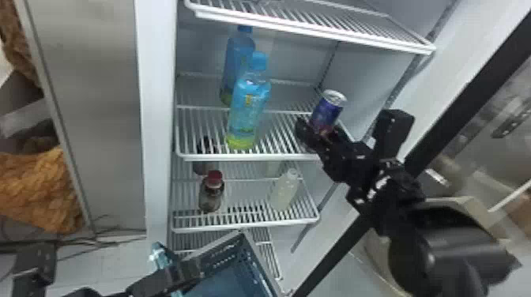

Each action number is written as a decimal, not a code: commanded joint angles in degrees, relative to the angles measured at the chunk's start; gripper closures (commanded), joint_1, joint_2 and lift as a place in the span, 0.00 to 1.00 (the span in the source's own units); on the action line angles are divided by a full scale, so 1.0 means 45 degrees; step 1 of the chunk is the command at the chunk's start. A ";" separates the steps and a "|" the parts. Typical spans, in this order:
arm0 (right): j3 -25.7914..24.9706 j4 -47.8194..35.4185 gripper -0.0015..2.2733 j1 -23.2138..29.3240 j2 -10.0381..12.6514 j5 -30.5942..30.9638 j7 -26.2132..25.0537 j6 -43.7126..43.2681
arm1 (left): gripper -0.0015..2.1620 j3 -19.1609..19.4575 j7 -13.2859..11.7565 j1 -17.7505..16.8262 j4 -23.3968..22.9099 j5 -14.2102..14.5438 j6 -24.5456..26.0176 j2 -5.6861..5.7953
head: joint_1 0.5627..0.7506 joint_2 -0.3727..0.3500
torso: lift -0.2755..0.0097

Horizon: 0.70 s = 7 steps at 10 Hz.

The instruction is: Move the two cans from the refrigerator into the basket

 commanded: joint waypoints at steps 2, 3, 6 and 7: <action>-0.0510 -0.1797 0.56 0.1578 -0.0002 -0.0406 0.0059 0.0639 | 0.55 0.0007 0.0000 0.0047 0.0000 0.0000 0.0007 0.0000 | 0.70 0.03 | 0.84; -0.0637 -0.2484 0.56 0.2172 -0.0002 -0.0609 0.0196 0.0889 | 0.55 -0.0019 0.0000 0.0079 0.0000 0.0000 0.0007 0.0000 | 0.70 0.03 | 0.84; -0.0713 -0.4172 0.56 0.3422 0.0076 -0.1320 0.0450 0.1826 | 0.55 -0.0044 0.0000 0.0079 0.0000 0.0000 0.0007 0.0000 | 0.70 0.03 | 0.84; -0.0713 -0.4734 0.56 0.3797 0.0135 -0.1523 0.0587 0.2264 | 0.55 -0.0070 0.0000 0.0079 0.0000 -0.0026 0.0007 -0.0020 | 0.70 0.03 | 0.84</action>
